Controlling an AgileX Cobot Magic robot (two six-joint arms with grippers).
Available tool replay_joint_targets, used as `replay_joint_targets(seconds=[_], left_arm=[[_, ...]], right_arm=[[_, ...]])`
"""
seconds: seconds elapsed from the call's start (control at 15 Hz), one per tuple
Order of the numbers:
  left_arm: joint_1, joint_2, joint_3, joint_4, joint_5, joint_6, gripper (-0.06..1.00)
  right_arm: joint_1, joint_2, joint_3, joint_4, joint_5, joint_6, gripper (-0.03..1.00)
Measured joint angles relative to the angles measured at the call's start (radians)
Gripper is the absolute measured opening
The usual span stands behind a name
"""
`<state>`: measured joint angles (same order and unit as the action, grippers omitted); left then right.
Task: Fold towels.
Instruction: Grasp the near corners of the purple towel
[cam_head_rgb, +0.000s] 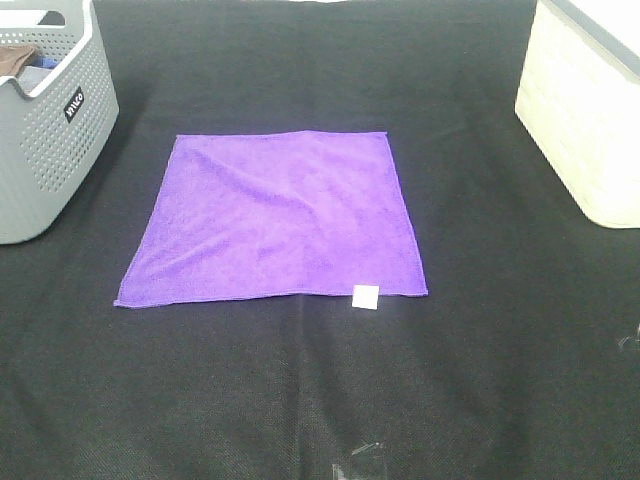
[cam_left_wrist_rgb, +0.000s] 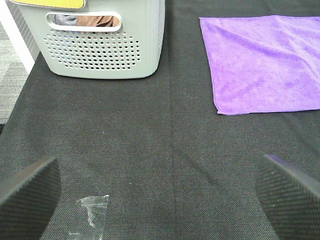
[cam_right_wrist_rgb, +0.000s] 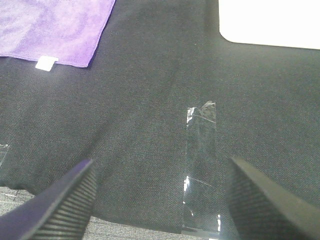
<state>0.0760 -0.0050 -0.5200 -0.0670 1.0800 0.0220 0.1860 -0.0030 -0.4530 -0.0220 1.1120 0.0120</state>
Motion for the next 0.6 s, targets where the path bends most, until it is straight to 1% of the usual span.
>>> replay_joint_targets(seconds=[0.4, 0.47, 0.53, 0.6], left_arm=[[0.0, 0.0, 0.0, 0.0, 0.0, 0.0, 0.99], [0.0, 0.0, 0.0, 0.0, 0.0, 0.0, 0.99], [0.0, 0.0, 0.0, 0.0, 0.0, 0.0, 0.99], [0.0, 0.0, 0.0, 0.0, 0.0, 0.0, 0.99]], right_arm=[[0.0, 0.0, 0.0, 0.0, 0.0, 0.0, 0.72], [0.0, 0.0, 0.0, 0.0, 0.0, 0.0, 0.74], [0.0, 0.0, 0.0, 0.0, 0.0, 0.0, 0.85], [0.0, 0.0, 0.0, 0.0, 0.0, 0.0, 0.92]])
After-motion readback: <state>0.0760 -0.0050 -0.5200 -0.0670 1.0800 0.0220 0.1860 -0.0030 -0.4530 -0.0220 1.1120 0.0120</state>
